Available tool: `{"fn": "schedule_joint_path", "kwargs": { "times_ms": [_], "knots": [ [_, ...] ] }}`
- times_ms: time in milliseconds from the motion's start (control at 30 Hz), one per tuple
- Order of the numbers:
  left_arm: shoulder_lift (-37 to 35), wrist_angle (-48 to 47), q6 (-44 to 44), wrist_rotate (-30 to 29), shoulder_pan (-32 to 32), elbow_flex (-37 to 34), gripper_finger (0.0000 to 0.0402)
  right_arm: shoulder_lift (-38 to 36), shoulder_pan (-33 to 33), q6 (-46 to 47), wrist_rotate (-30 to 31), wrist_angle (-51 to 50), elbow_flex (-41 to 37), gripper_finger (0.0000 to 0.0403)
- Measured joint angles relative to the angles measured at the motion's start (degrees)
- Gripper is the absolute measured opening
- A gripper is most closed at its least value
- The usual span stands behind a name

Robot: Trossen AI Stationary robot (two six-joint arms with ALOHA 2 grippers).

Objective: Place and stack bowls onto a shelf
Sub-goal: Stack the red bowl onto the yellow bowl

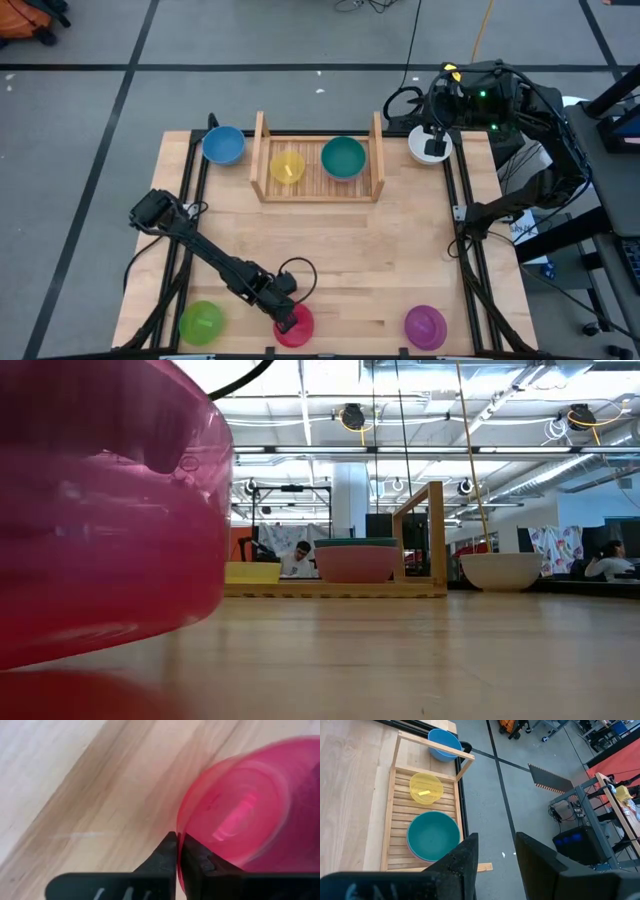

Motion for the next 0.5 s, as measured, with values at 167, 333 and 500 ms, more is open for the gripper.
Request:
{"fn": "schedule_joint_path", "kwargs": {
  "times_ms": [167, 333, 500],
  "knots": [
    [0.0, -0.26, -0.01, 0.01, 0.1, -0.02, 0.0006, 0.0, 0.0, 0.0, 0.0, 0.02, 0.0, 0.0125],
    [-1.43, -1.93, -0.46, -0.18, 0.6, -0.28, 0.0004, 0.0, 0.0, -0.19, 0.0, 0.0, 0.0, 0.0125],
    [-8.15, -7.79, -0.23, -3.66, 3.26, -0.36, 0.0004, 0.0, 0.02, -0.2, 0.07, 0.0, 0.0, 0.0125]
  ]
}}
